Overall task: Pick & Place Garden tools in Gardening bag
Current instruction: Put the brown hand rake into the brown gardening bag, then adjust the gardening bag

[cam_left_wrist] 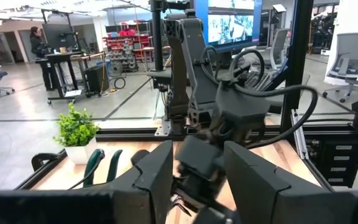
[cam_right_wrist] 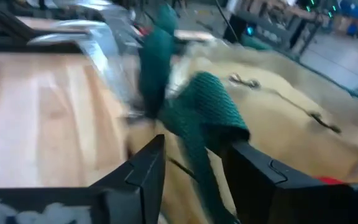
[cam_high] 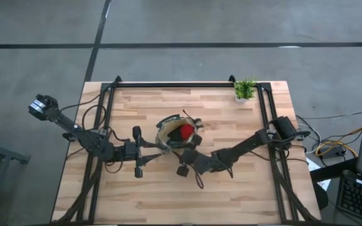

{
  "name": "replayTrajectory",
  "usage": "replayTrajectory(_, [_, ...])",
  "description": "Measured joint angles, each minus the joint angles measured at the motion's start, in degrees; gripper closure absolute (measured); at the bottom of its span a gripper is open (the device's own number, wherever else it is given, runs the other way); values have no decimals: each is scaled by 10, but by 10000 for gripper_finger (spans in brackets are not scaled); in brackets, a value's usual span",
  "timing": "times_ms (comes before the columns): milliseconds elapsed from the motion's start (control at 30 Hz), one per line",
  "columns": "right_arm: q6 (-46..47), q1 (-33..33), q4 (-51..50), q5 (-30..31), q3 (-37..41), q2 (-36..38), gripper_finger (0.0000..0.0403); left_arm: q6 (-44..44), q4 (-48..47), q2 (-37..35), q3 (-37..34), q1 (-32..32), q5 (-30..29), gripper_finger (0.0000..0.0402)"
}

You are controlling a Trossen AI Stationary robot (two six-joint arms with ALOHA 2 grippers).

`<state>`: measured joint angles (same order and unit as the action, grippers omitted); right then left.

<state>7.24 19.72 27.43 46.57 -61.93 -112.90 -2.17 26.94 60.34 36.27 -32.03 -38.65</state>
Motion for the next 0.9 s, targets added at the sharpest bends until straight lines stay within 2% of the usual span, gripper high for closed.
replayTrajectory(200, [10, 3, -8, 0, -6, 3, 242, 7, 0, 0, 0, 0, 0, 254])
replayTrajectory(400, [-63, 14, -9, 2, -31, 3, 245, 7, 0, 0, 0, 0, 0, 254])
replayTrajectory(533, [-60, 17, -40, -2, -48, 4, 255, 7, 0, 0, 0, 0, 0, 254])
replayTrajectory(633, [-83, 28, -51, -40, -65, 4, 262, 7, 0, 0, 0, 0, 0, 254])
replayTrajectory(700, [-81, 40, -89, -79, -82, 4, 266, 7, 0, 0, 0, 0, 0, 254])
replayTrajectory(800, [-27, 53, -197, -125, -115, 4, 271, 7, -1, 0, 0, 0, 0, 254])
replayTrajectory(900, [6, 67, -284, -137, -141, 4, 269, 7, -1, 0, 0, 0, 0, 254])
